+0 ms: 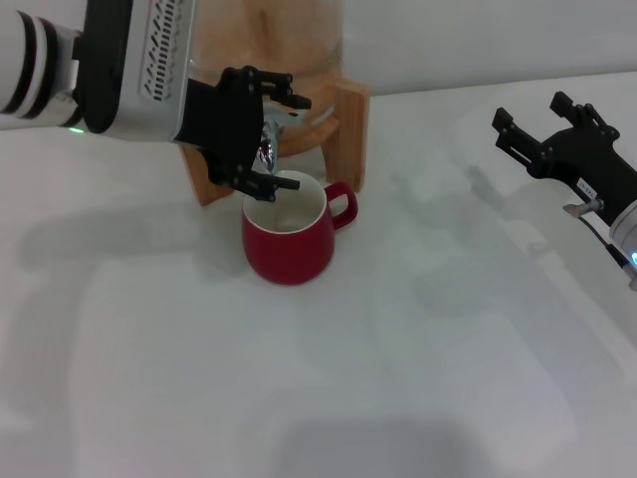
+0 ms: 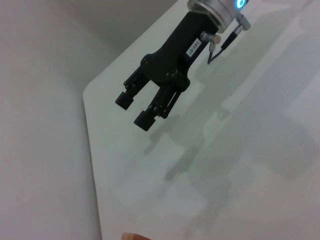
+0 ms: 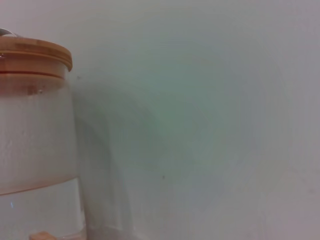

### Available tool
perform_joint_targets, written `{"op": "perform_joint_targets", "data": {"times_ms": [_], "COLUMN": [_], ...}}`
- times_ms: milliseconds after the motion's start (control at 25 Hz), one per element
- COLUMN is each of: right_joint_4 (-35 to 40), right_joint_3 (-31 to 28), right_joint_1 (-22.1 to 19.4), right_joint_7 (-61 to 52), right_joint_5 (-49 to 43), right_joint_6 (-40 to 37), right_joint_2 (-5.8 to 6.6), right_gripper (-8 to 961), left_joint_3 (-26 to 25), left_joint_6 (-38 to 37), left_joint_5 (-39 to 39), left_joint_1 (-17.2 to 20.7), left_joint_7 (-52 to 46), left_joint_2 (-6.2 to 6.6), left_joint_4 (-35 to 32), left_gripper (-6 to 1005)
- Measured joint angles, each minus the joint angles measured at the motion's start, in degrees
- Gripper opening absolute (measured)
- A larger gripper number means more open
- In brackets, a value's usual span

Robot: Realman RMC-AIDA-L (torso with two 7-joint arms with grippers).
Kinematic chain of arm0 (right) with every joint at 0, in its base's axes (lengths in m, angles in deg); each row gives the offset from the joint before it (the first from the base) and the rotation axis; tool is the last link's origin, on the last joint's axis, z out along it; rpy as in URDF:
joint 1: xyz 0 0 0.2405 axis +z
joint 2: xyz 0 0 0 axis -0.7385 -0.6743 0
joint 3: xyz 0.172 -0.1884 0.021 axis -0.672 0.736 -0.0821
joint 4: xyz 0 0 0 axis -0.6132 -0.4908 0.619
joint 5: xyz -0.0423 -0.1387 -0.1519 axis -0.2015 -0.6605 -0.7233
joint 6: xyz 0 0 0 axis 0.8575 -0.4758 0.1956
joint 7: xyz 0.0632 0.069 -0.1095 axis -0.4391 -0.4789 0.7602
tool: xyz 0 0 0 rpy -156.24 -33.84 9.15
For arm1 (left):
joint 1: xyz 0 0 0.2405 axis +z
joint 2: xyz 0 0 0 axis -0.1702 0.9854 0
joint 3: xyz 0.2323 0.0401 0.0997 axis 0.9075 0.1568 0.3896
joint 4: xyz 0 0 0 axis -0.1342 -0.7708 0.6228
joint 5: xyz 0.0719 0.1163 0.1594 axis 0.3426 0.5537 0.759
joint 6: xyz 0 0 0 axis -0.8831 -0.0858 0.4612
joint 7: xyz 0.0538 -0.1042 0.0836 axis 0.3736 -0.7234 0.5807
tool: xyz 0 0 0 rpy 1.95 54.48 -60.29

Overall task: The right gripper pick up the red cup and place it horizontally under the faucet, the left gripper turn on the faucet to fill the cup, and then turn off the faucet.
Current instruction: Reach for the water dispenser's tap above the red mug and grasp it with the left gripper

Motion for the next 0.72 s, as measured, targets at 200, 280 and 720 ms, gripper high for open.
{"op": "perform_joint_targets", "data": {"times_ms": [200,280,720], "right_joint_4": [0.03,0.01,0.21], "right_joint_3": [0.01,-0.02,-0.29], "right_joint_1": [0.03,0.03,0.01], "right_joint_7": [0.00,0.00,-0.01], "right_joint_5": [0.00,0.00,-0.03], "right_joint_6": [0.00,0.00,0.00], "right_joint_2": [0.00,0.00,0.00], "right_gripper": [875,875,875], "left_joint_3": [0.80,0.83,0.89], "left_joint_6": [-0.18,-0.34,-1.81], "left_joint_5": [-0.10,-0.12,-0.02], "left_joint_1": [0.55,0.61,2.10], "left_joint_7": [-0.26,-0.47,-2.00], "left_joint_2": [-0.11,-0.14,-0.15], "left_joint_4": [-0.36,-0.51,-3.59], "left_gripper": [857,857,857]}}
